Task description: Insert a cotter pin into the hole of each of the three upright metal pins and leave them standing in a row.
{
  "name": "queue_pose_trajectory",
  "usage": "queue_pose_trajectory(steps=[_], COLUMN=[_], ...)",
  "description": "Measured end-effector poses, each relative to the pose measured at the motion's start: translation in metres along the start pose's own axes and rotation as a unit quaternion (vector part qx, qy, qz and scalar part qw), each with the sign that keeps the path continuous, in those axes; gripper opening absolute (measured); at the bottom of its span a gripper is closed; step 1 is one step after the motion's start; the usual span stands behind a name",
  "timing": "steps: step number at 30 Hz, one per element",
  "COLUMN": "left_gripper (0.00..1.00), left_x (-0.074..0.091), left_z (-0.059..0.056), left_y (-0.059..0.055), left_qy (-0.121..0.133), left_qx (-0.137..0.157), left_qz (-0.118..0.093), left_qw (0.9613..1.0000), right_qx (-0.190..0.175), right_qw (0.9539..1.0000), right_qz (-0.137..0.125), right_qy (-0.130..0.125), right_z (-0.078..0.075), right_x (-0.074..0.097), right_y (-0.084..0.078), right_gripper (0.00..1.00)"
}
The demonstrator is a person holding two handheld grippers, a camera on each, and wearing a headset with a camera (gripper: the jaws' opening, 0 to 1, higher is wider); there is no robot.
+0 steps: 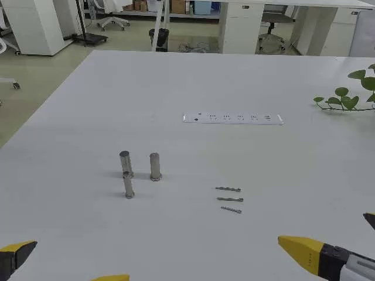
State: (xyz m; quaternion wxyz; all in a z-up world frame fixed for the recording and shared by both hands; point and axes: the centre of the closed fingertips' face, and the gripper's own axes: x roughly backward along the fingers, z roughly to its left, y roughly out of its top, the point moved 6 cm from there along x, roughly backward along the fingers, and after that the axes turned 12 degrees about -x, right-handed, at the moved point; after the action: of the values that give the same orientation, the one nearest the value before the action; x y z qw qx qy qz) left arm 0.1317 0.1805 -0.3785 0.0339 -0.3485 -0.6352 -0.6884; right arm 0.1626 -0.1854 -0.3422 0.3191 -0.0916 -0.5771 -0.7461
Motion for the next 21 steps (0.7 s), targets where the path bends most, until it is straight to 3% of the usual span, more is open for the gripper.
queue_pose_trajectory(steps=[21], left_gripper=[0.99], left_x=[0.001], left_z=[-0.0021], left_y=[-0.0032], left_qy=[-0.019], left_qx=[-0.013], left_qz=[0.017], left_qw=[0.9996], right_qx=[-0.001], right_qw=[0.9999], right_qz=[0.01], right_qy=[0.005], right_z=[0.004], right_x=[-0.0022], right_y=[-0.0064], right_gripper=[0.96])
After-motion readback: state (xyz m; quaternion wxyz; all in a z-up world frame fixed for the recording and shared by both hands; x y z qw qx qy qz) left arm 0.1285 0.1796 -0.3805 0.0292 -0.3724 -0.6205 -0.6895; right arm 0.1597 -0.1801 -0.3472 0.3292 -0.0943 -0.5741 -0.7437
